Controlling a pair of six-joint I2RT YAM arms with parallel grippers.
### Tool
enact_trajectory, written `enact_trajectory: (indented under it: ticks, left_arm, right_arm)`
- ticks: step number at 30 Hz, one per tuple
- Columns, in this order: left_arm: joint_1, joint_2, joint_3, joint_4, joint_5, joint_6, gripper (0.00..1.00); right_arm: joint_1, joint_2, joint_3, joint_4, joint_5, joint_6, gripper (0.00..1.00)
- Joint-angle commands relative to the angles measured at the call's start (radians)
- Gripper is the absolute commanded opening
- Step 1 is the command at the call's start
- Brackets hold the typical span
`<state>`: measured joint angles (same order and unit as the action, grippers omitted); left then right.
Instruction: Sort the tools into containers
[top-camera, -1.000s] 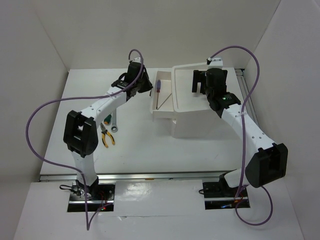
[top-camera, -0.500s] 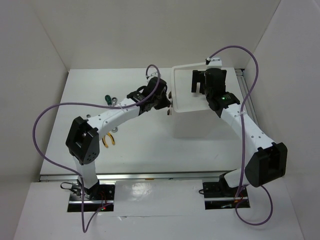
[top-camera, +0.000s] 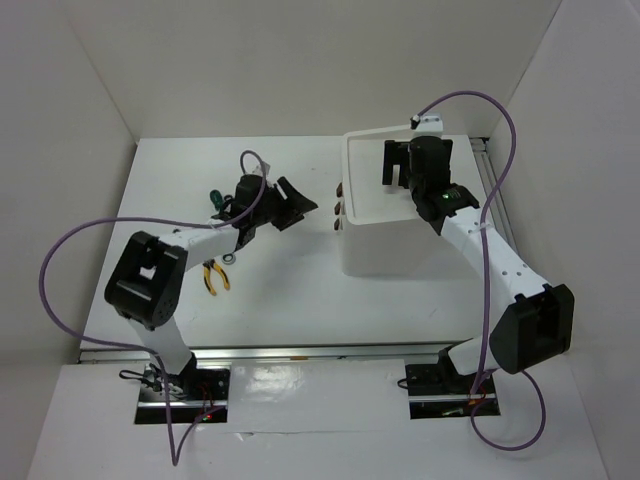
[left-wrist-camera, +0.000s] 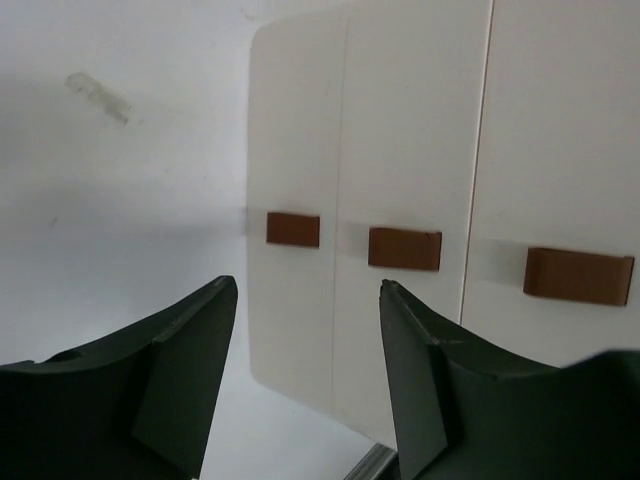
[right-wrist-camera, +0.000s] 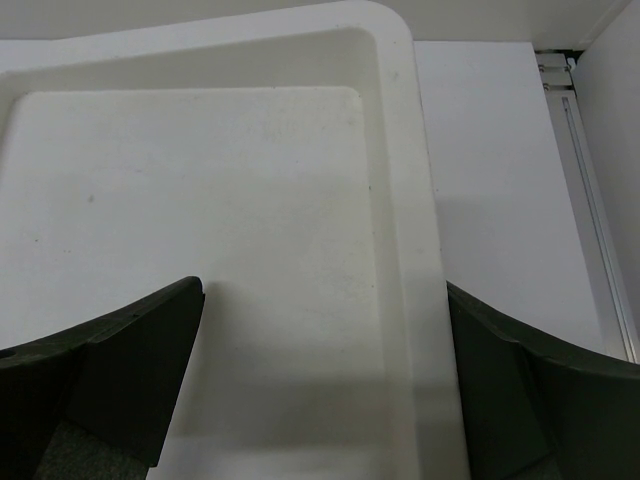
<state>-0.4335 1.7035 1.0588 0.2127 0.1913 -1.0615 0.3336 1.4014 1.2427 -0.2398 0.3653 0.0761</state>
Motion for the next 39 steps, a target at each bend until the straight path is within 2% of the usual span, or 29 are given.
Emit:
enact_trajectory:
  ticks: [1, 4, 5, 9, 14, 27, 31, 33, 35, 36, 38, 39]
  left_arm:
    - [0.032, 0.117, -0.085, 0.646, 0.324, -0.162, 0.70]
    - [0.032, 0.223, -0.097, 0.809, 0.373, -0.259, 0.69]
    - [0.032, 0.249, -0.097, 0.918, 0.397, -0.282, 0.67]
    - [0.032, 0.355, -0.088, 1.103, 0.408, -0.411, 0.65]
    - [0.032, 0.426, -0.059, 1.191, 0.412, -0.463, 0.63]
    - [0.012, 0.554, 0.061, 1.248, 0.392, -0.517, 0.63]
    - [0.002, 0.574, 0.084, 1.258, 0.392, -0.529, 0.51]
    - [0.002, 0.574, 0.084, 1.258, 0.392, -0.529, 0.37]
    - [0.002, 0.574, 0.084, 1.289, 0.392, -0.548, 0.27]
    - [0.002, 0.574, 0.073, 1.298, 0.392, -0.557, 0.15]
    - [0.002, 0.574, 0.052, 1.311, 0.392, -0.566, 0.01]
    - [0.002, 0.561, 0.041, 1.311, 0.392, -0.566, 0.00]
  right_arm:
    - [0.031, 0.067, -0.063, -0.213, -0.074, 0.090, 1.00]
    - [0.031, 0.076, -0.063, -0.213, -0.074, 0.090, 1.00]
    - [0.031, 0.076, -0.063, -0.213, -0.060, 0.090, 1.00]
    - [0.031, 0.076, -0.072, -0.213, -0.060, 0.090, 1.00]
    - [0.031, 0.085, -0.072, -0.222, -0.060, 0.090, 1.00]
    - [0.031, 0.085, -0.072, -0.222, -0.051, 0.090, 1.00]
    - [0.031, 0.094, -0.072, -0.222, -0.051, 0.090, 1.00]
    - [0.031, 0.094, -0.072, -0.222, -0.051, 0.090, 1.00]
    - [0.031, 0.094, -0.072, -0.222, -0.051, 0.090, 1.00]
    - [0.031, 0.094, -0.072, -0.222, -0.051, 0.090, 1.00]
    - [0.031, 0.094, -0.072, -0.222, -0.051, 0.090, 1.00]
    - [0.031, 0.094, -0.072, -0.222, -0.051, 0.090, 1.00]
